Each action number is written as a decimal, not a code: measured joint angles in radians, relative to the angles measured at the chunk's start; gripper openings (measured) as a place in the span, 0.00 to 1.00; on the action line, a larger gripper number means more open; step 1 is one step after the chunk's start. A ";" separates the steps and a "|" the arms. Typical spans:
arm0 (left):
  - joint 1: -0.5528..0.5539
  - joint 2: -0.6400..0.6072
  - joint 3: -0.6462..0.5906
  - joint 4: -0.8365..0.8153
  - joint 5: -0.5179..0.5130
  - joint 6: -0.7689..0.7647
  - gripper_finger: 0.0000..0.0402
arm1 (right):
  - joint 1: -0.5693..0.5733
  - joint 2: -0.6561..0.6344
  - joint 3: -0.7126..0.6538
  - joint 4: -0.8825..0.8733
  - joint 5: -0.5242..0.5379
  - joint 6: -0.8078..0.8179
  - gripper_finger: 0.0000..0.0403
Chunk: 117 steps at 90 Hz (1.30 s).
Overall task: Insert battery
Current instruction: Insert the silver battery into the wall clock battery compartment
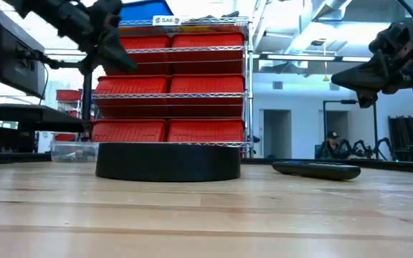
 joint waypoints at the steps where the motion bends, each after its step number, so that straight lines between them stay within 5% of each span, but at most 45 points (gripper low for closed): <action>1: 0.000 0.012 0.010 -0.007 0.004 -0.004 0.00 | 0.000 0.000 0.000 0.000 0.000 -0.007 0.00; 22: -0.003 0.226 0.203 -0.226 0.155 -0.188 0.00 | 0.000 0.000 0.000 0.000 0.000 -0.028 0.00; 46: -0.039 0.323 0.228 -0.209 0.251 -0.318 0.00 | 0.001 0.000 0.000 0.001 0.000 -0.023 0.00; 76: -0.036 0.374 0.228 -0.253 0.255 -0.405 0.01 | 0.001 0.000 0.000 0.012 -0.003 0.437 0.00; 96: -0.018 0.372 0.228 -0.268 0.399 -0.425 0.23 | 0.001 0.000 0.000 0.046 -0.002 0.744 0.00; 117: 0.010 0.372 0.228 -0.194 0.534 -0.431 0.51 | 0.001 0.000 0.000 0.073 0.013 0.797 0.00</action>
